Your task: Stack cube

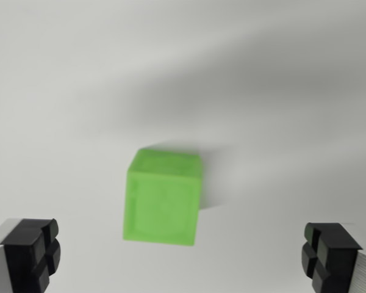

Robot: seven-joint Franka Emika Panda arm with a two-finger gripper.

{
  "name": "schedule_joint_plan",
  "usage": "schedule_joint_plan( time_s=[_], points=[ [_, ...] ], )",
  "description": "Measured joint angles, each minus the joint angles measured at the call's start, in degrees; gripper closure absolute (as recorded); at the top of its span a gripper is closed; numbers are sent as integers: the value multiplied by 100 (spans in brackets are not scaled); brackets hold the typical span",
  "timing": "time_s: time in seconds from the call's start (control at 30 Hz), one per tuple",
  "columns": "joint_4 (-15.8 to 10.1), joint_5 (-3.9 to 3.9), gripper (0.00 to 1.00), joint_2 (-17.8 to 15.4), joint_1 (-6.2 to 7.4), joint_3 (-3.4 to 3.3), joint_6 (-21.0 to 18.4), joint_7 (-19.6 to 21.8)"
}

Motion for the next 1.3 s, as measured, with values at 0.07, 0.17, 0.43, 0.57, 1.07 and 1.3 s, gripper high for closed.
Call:
schedule_joint_plan(
  time_s=[0.07,0.17,0.43,0.57,1.07,1.3],
  points=[
    [-69,-9,0,51,40,28,104,116],
    [-163,-26,0,141,106,62,268,294],
    [-366,-104,0,399,290,124,679,761],
    [-397,-184,0,577,351,126,888,898],
    [-226,-649,0,1715,565,-210,1823,1244],
    [-136,-691,0,2067,704,-360,2088,1286]
  ],
)
